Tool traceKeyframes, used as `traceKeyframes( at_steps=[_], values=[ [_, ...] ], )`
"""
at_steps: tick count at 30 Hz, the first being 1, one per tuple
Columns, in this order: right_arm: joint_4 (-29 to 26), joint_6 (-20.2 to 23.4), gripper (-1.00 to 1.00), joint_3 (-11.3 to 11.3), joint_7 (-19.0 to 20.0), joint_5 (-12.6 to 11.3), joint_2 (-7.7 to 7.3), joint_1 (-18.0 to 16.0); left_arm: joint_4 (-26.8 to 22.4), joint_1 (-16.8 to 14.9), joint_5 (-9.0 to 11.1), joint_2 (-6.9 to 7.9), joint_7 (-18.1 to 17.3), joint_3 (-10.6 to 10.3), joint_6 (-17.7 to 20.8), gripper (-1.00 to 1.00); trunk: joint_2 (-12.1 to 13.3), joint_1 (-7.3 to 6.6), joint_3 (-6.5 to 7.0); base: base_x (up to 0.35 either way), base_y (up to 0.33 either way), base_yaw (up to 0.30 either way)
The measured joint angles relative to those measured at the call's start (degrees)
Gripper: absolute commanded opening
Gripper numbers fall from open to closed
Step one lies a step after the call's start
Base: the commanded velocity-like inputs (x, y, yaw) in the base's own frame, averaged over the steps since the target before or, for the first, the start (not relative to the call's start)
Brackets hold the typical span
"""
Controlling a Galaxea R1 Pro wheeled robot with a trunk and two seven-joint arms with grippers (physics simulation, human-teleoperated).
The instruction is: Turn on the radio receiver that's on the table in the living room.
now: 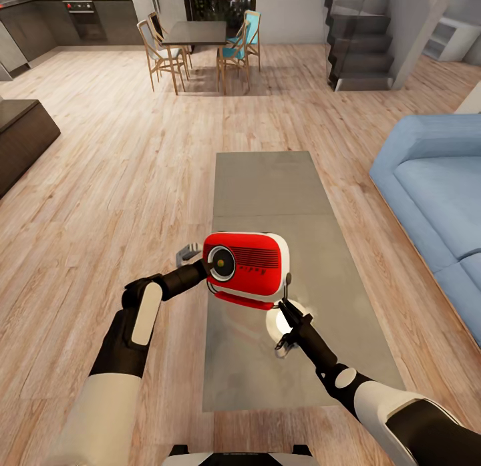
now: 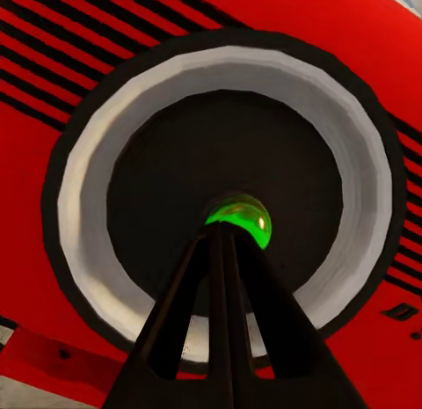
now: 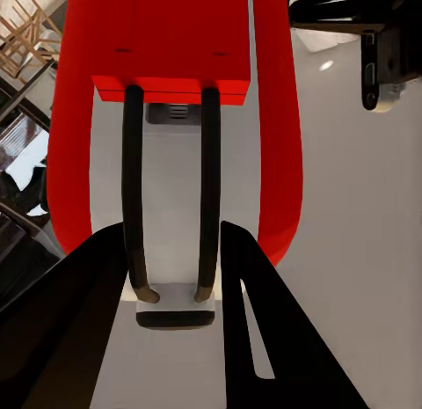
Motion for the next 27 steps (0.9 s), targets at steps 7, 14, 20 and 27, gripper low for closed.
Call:
traceKeyframes(
  at_steps=[7, 14, 20, 27],
  values=[
    [0.0, 0.0, -1.0, 0.0, 0.0, 0.0, 0.0, 0.0, 2.0, -0.6, 0.0, -0.02, 0.0, 0.0, -0.1, -1.0, 0.0, 0.0, 0.0, 0.0, 0.0, 0.0],
    [0.0, 0.0, -1.0, 0.1, 0.0, -0.2, 0.0, 0.2, 2.3, -0.8, 0.4, -0.01, -0.5, 0.0, -0.1, -1.0, 0.0, 0.0, 0.0, 0.0, 0.0, 0.0],
    [0.0, 0.0, -1.0, 0.0, 0.0, -0.6, -0.04, 0.3, 1.9, -0.8, 0.1, 0.06, -1.1, 0.0, -0.3, -1.0, 0.0, 0.0, 0.0, 0.0, 0.0, 0.0],
    [-0.1, -0.1, -1.0, -0.3, 0.0, -1.0, -0.32, 0.3, 1.7, -0.8, 0.2, 0.8, -1.0, 0.7, -0.4, -1.0, 0.0, 0.0, 0.0, 0.0, 0.0, 0.0]
  ],
)
